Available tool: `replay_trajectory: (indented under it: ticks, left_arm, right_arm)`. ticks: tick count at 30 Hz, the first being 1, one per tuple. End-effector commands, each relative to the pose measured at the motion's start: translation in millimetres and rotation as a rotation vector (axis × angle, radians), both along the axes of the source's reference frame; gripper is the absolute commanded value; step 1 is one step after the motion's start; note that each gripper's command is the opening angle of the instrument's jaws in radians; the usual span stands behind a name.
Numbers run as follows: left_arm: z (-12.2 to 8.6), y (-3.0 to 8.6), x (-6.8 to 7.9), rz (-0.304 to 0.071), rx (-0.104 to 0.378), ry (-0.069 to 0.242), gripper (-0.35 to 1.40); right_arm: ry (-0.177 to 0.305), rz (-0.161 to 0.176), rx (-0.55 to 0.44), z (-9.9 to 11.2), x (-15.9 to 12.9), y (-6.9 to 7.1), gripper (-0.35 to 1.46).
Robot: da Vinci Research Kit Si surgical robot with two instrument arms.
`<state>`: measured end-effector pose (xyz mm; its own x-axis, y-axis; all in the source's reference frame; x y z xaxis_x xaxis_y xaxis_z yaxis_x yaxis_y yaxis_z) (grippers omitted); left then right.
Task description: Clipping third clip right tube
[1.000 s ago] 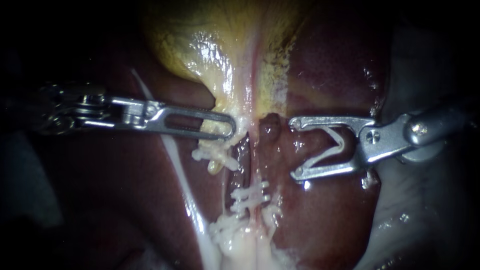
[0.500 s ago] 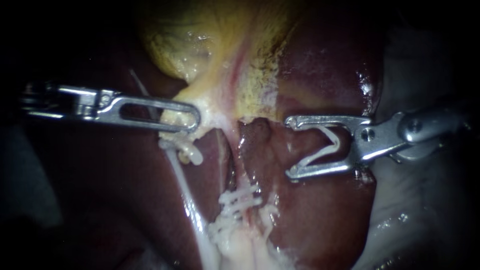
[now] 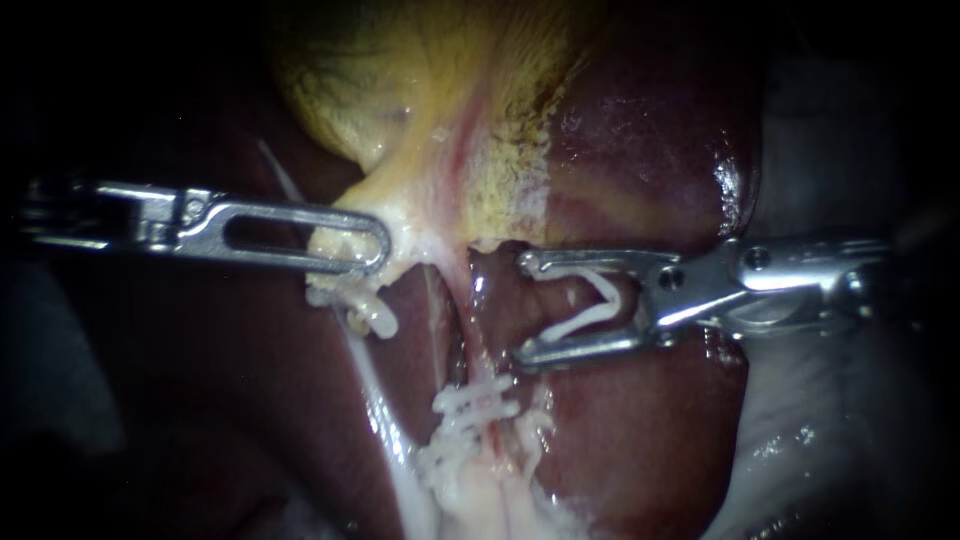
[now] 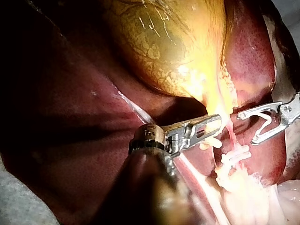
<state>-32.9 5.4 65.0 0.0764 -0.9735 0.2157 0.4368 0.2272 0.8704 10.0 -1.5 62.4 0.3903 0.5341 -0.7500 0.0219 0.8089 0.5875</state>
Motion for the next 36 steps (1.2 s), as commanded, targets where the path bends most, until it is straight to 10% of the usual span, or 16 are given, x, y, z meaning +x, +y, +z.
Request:
replay_trajectory:
  ticks: [1,10,24,36]
  left_arm:
    - [-0.1,-0.1,0.0,0.001,0.001,-0.001,-0.35]
    - [-0.1,-0.1,-0.1,0.001,0.001,0.0,-0.35]
    - [0.5,0.1,0.2,0.003,-0.001,-0.001,-0.35]
    - [0.8,0.0,0.3,0.003,-0.003,-0.001,-0.35]
  right_arm:
    - [-0.001,-0.001,0.007,0.6,0.4,-0.1,0.49]
    - [0.026,-0.001,0.1,2.3,3.8,-0.8,0.49]
    - [0.257,0.047,0.392,2.2,5.8,-0.8,0.46]
    - [0.353,0.104,0.475,2.1,5.8,0.5,0.45]
